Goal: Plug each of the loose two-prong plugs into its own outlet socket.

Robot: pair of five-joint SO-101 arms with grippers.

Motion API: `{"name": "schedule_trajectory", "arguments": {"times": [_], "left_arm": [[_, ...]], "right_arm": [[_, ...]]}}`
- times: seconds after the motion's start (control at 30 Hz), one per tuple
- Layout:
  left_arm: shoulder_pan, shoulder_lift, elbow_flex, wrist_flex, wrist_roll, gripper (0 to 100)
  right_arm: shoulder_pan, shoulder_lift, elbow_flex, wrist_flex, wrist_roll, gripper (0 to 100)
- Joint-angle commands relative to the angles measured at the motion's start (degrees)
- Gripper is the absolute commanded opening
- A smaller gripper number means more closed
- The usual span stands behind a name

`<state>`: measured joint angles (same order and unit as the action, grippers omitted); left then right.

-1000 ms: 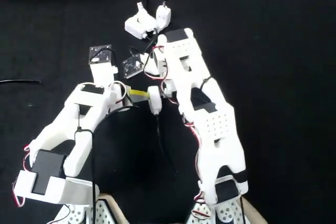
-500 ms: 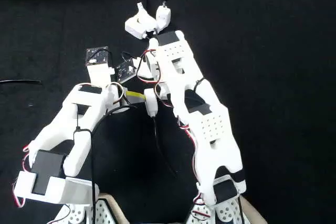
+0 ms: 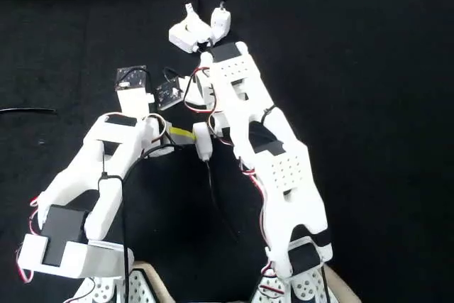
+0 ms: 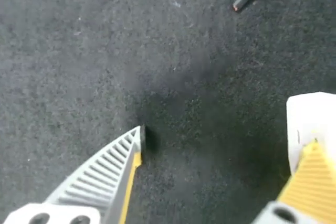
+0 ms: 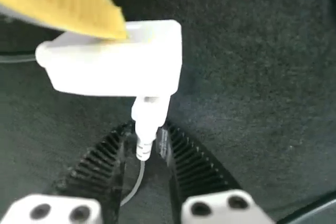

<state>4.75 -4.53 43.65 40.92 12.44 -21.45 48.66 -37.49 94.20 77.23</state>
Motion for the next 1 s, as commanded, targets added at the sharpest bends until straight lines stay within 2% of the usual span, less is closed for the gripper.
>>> {"name": "schedule_trajectory", "arguments": {"times": [0.0,0.3,0.53,0.8,0.97], "left_arm": [[0.57,-1.67,-2.51,0.88,-0.62,45],[0.48,-1.67,-2.77,0.44,-0.18,45],[0.57,-1.85,-2.24,-2.73,7.56,45],[1.71,-2.11,-0.66,-3.08,7.3,45],[2.15,-2.2,0.31,-3.08,1.58,45]], "right_arm": [[-3.96,-3.74,-1.63,-0.53,-3.6,1.2],[-3.25,-3.74,-1.54,-3.78,-6.95,1.2],[-3.52,-3.82,-1.89,-0.44,-11.69,1.2],[-3.78,-3.82,-1.54,1.76,-11.78,1.2],[-0.35,-3.82,-1.98,1.76,-11.78,1.2]]}}
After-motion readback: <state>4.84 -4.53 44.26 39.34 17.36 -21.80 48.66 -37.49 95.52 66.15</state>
